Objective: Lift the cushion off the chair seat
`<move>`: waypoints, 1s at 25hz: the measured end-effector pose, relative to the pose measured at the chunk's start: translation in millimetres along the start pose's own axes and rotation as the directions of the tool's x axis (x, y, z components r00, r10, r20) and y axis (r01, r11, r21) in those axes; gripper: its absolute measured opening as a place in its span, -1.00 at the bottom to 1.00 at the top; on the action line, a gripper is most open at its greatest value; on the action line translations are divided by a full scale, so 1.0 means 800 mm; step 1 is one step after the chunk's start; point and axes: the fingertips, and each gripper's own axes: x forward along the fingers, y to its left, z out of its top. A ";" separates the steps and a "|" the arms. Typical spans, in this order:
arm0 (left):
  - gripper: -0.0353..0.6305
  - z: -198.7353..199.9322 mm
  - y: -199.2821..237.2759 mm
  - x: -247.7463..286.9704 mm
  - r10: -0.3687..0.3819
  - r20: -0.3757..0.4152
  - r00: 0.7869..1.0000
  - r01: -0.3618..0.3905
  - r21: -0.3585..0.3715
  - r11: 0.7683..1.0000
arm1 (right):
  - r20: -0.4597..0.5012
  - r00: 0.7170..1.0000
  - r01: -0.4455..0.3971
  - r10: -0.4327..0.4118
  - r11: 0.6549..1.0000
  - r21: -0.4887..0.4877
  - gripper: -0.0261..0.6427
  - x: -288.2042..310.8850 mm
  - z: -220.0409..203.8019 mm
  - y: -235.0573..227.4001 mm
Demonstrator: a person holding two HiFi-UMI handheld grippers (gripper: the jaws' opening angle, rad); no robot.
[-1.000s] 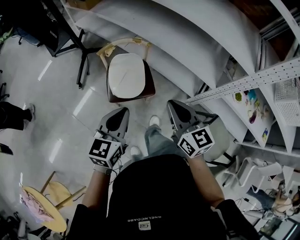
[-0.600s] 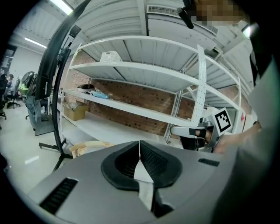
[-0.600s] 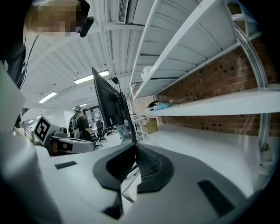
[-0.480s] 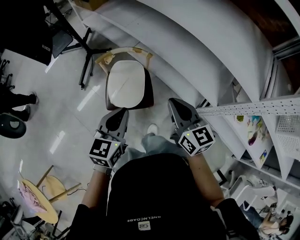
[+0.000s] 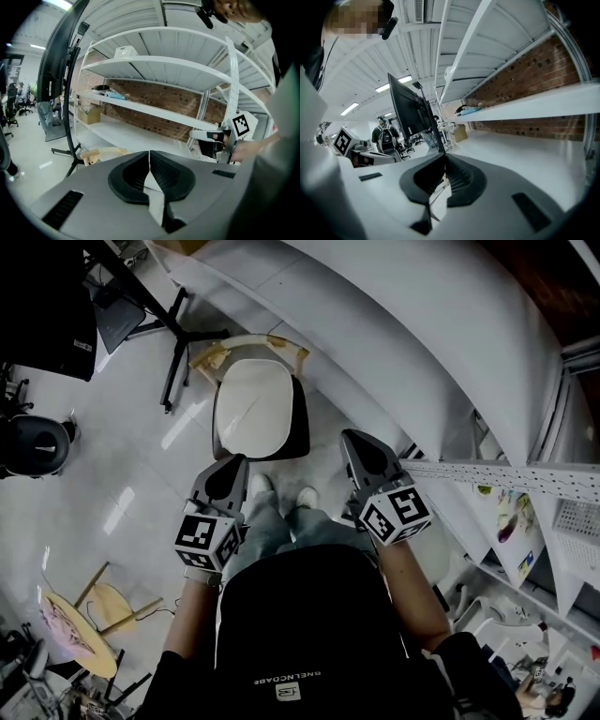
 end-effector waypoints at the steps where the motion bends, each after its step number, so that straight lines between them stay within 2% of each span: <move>1: -0.85 -0.001 0.006 0.002 0.005 -0.004 1.000 -0.005 -0.006 1.000 | -0.006 1.000 0.003 -0.003 1.000 0.003 -0.89 0.005 -0.001 -0.003; 11: -0.85 -0.024 0.075 0.025 0.000 -0.045 0.999 -0.002 -0.045 0.999 | -0.078 0.997 0.032 -0.031 0.999 0.013 -0.89 0.069 -0.021 0.000; 25: -0.85 -0.075 0.170 0.073 -0.025 -0.169 0.985 0.006 -0.113 0.994 | -0.186 0.982 0.035 -0.034 0.999 0.005 -0.89 0.169 -0.049 0.023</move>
